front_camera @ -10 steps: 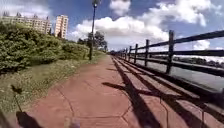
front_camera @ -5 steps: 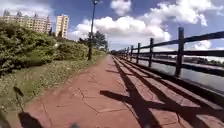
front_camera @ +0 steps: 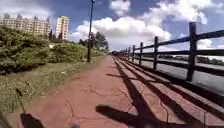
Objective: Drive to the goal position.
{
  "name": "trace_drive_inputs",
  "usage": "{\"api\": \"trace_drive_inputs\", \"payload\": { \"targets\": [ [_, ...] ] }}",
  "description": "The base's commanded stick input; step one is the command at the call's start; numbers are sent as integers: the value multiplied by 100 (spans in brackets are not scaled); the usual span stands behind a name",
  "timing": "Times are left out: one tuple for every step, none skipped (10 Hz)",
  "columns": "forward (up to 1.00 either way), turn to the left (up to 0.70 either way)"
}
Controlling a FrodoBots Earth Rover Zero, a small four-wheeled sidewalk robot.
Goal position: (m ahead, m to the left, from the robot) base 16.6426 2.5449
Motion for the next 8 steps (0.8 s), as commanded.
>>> {"api": "trace_drive_inputs", "payload": {
  "targets": [
    [85,0],
    [85,0],
    [85,0],
    [85,0],
    [85,0],
    [85,0],
    [85,0],
    [85,0]
  ]
}}
